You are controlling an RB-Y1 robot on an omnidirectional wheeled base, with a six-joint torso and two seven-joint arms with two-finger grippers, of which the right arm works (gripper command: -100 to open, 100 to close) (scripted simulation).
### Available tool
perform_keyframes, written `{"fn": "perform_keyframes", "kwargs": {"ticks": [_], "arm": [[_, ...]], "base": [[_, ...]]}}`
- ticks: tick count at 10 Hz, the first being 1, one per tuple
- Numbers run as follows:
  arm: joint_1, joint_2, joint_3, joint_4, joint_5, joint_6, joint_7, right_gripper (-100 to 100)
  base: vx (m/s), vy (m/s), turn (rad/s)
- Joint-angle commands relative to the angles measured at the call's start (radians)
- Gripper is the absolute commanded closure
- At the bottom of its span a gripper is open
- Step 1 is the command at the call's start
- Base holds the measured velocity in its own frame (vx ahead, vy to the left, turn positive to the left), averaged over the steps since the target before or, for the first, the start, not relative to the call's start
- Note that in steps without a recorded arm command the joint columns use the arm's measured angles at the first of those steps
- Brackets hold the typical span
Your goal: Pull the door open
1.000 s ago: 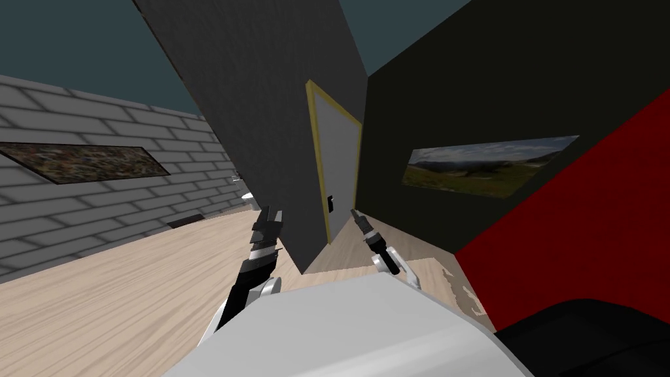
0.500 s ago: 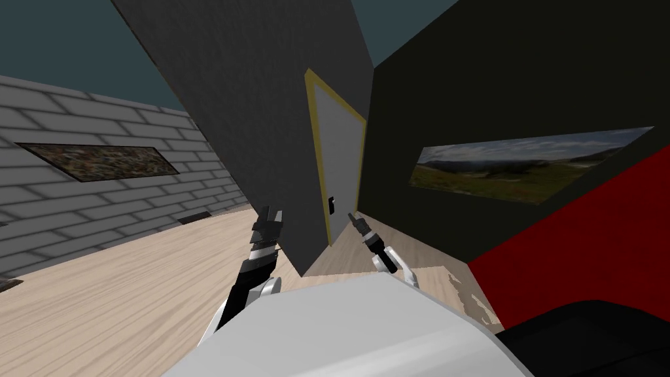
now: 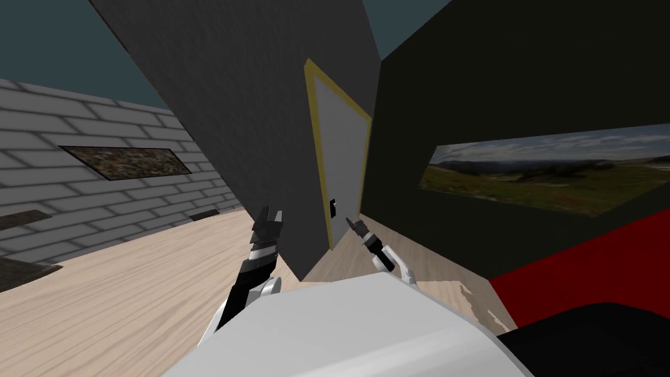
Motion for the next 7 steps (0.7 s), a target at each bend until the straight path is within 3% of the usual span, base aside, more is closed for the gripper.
{"fn": "perform_keyframes", "kwargs": {"ticks": [1,7], "arm": [[-0.015,-0.017,0.004,0.035,0.021,-0.005,0.031,-100],[-0.072,-0.062,0.024,0.169,0.099,-0.027,0.14,-100]], "base": [[0.147,-0.04,0.11],[0.126,-0.049,0.086]]}}
